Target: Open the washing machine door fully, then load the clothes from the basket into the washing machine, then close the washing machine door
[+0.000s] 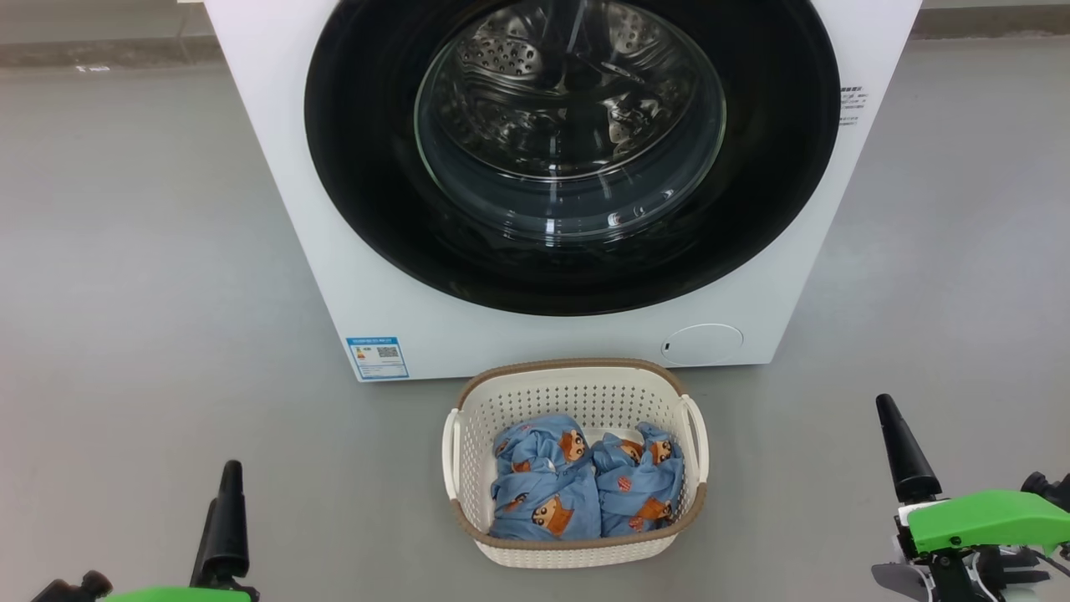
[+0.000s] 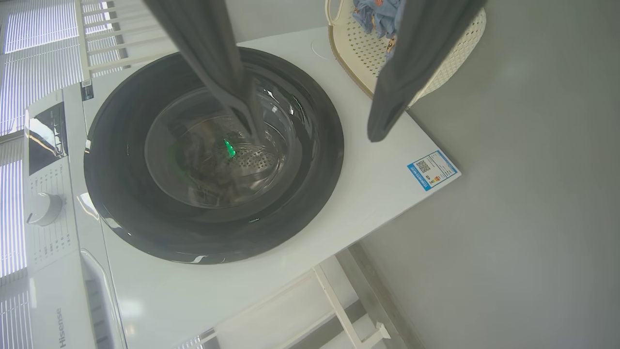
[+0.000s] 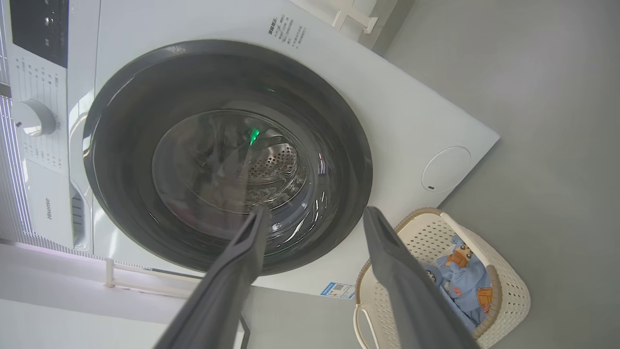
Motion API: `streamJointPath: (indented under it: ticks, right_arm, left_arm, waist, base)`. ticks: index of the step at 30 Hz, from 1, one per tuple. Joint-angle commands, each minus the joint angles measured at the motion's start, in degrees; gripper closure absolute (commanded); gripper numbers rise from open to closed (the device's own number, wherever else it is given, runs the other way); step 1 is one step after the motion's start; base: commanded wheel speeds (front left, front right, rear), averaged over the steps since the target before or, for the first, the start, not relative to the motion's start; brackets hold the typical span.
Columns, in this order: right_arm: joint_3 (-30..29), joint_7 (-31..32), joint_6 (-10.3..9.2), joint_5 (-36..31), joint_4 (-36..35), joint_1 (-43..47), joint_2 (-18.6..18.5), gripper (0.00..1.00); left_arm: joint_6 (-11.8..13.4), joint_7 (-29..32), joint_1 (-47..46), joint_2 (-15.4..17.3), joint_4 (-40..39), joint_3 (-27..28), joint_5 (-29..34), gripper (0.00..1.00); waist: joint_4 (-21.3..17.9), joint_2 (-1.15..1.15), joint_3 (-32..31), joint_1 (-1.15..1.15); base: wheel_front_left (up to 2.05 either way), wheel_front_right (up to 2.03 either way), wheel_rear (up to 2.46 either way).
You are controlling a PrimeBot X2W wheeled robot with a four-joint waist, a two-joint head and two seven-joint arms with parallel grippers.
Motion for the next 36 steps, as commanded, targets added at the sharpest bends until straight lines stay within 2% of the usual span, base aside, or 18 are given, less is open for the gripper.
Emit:
streamJointPath:
  ticks: [1, 20, 36]
  right_arm:
    - [0.6, -0.8, 0.13, -3.0, -1.7, -2.8, -1.1, 0.0]
    - [1.9, -3.8, 0.18, -23.0, 0.0, -3.9, -2.4, 0.0]
    - [3.0, -6.5, 0.22, -34.4, 1.2, -4.9, -3.1, 0.0]
  left_arm:
    - [0.0, -0.8, -2.4, 1.0, -1.9, 0.4, 2.6, 0.0]
    - [0.3, -3.8, -3.0, 2.8, -0.8, -1.3, 19.1, 0.0]
    - [0.5, -6.5, -3.7, 3.6, -0.9, -1.7, 30.8, 0.0]
  waist:
    - [0.0, 0.0, 0.0, 0.0]
    - [-0.1, 0.0, 0.1, 0.0]
    - [0.0, 0.0, -0.1, 0.0]
  base:
    - [0.0, 0.0, 0.0]
    - [0.0, 0.0, 0.0]
    - [0.0, 0.0, 0.0]
